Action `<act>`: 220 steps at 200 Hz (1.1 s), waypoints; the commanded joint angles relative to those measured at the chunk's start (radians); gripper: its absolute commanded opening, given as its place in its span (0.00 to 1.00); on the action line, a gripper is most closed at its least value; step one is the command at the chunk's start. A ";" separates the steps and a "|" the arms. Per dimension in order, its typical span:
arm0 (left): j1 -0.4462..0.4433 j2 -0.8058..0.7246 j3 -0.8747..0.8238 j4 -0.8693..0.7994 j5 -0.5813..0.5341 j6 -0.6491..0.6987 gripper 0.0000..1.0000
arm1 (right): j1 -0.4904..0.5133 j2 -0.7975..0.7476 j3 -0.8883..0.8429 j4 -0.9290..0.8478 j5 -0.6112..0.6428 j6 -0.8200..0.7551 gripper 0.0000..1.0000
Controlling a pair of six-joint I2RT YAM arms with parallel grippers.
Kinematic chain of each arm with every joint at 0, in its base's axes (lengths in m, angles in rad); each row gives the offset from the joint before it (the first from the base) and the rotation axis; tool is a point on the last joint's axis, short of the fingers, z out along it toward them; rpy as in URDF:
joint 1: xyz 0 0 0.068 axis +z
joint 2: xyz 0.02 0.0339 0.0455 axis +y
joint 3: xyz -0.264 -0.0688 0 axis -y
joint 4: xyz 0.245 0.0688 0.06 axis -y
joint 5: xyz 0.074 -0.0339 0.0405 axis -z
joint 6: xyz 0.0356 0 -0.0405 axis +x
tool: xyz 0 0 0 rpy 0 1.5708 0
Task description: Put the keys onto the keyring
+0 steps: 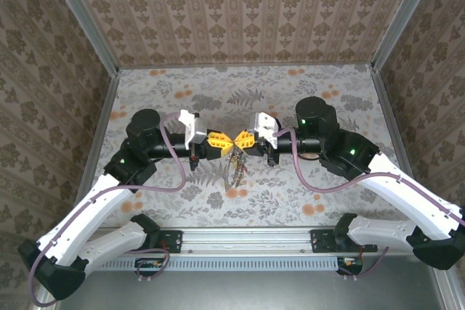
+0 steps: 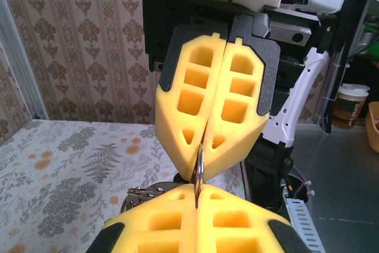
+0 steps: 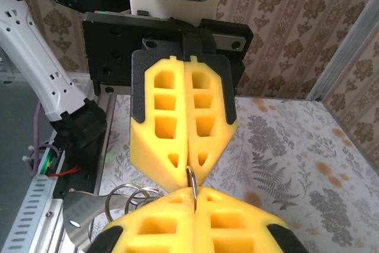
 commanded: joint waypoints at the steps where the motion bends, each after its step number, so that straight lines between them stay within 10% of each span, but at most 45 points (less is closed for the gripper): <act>1: -0.013 -0.012 0.072 -0.082 -0.022 0.056 0.00 | -0.002 0.009 0.013 0.013 0.048 -0.020 0.00; 34: -0.096 0.029 0.215 -0.461 -0.257 0.288 0.15 | 0.000 0.050 0.105 -0.123 0.089 -0.096 0.00; 75: -0.135 0.072 0.276 -0.545 -0.381 0.366 0.19 | 0.010 0.091 0.166 -0.231 0.105 -0.141 0.00; 153: -0.139 0.135 0.286 -0.506 -0.362 0.375 0.00 | 0.024 0.113 0.175 -0.247 0.102 -0.148 0.00; 220: -0.053 0.027 0.156 -0.201 -0.110 0.180 0.00 | 0.024 0.042 0.080 -0.177 -0.012 -0.133 0.14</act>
